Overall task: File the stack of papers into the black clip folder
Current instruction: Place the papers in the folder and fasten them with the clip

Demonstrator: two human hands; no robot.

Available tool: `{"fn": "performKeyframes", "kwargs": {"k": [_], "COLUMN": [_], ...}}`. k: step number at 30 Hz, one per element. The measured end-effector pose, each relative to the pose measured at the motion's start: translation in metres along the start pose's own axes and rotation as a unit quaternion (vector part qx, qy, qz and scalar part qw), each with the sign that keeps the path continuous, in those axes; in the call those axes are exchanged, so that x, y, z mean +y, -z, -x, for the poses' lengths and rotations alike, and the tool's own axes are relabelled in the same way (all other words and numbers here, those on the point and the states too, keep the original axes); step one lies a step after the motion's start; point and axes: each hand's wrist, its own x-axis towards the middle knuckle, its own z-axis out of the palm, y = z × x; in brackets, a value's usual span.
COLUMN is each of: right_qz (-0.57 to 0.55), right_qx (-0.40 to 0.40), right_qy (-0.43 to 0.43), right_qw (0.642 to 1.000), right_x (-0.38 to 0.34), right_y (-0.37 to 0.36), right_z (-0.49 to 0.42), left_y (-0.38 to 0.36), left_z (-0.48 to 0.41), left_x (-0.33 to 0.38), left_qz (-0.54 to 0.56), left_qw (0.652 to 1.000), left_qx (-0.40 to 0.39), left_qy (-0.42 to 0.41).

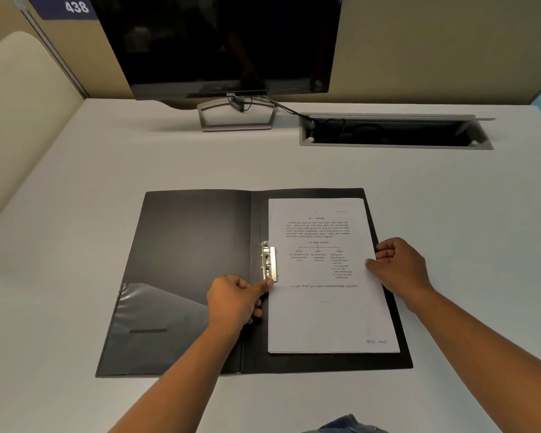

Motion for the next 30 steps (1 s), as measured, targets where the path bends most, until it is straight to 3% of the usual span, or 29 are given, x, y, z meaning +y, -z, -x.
{"fn": "performKeyframes", "kwargs": {"k": [30], "right_qz": [0.001], "right_qx": [0.001], "right_qy": [-0.006], "right_qw": [1.0], "right_x": [0.001], "right_y": [-0.002], "right_z": [-0.003], "left_y": [-0.006], "left_z": [-0.002], "left_x": [-0.012], "left_qz": [-0.023], "left_qw": [0.998], "left_qx": [0.01], "left_qy": [-0.051]}}
